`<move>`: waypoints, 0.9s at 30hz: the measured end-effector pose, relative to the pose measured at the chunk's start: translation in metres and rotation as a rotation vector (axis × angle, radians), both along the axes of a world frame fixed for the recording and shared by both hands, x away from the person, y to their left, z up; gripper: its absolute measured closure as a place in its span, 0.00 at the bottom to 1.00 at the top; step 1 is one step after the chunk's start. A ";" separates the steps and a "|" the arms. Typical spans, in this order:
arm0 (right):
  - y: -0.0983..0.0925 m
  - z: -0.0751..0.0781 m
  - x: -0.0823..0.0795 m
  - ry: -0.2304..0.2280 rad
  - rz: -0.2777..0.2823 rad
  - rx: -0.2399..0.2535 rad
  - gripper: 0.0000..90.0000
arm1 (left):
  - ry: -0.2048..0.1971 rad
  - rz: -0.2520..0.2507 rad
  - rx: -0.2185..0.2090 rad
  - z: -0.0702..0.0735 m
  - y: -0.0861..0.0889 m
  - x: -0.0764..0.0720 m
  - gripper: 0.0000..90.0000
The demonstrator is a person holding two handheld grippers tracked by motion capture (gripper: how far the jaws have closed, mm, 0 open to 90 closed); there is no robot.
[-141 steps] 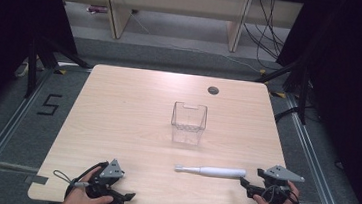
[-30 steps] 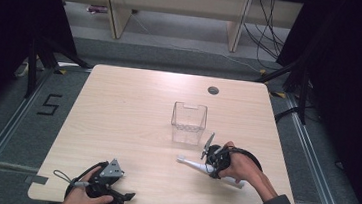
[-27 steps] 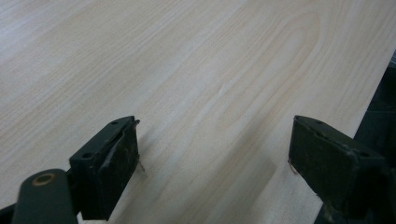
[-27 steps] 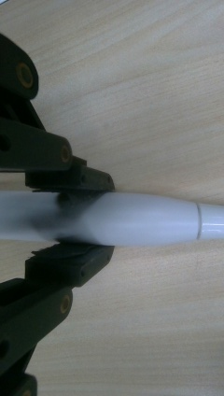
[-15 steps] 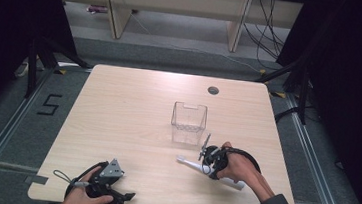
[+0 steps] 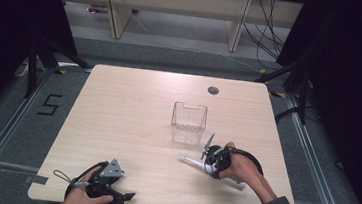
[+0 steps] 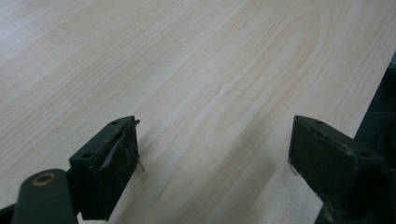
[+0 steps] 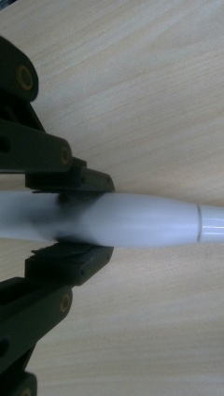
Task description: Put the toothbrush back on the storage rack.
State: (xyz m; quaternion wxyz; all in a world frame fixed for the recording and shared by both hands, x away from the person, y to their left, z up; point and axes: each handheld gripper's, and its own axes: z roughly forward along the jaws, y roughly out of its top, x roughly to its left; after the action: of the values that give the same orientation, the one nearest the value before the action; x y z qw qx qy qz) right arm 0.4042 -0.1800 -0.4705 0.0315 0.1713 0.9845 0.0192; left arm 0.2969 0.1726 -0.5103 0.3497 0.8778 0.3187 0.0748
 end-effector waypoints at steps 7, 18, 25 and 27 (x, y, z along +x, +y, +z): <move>-0.005 0.013 -0.003 -0.028 -0.016 0.051 0.74 | -0.009 -0.010 0.007 0.001 0.001 0.001 0.17; -0.014 0.032 -0.009 -0.117 -0.059 0.281 0.74 | -0.008 -0.006 0.005 0.001 0.001 0.001 0.17; -0.015 0.035 -0.009 -0.183 -0.091 0.428 0.74 | -0.006 -0.002 0.003 0.001 0.001 0.001 0.17; -0.013 0.036 -0.010 -0.183 -0.088 0.455 0.74 | -0.005 -0.004 0.005 0.000 0.001 0.001 0.17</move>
State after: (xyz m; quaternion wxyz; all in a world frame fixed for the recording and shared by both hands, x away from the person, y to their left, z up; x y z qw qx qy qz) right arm 0.3943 -0.1934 -0.4349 0.0820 0.2141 0.9395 0.2543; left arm 0.2983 0.1738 -0.5098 0.3483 0.8793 0.3157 0.0772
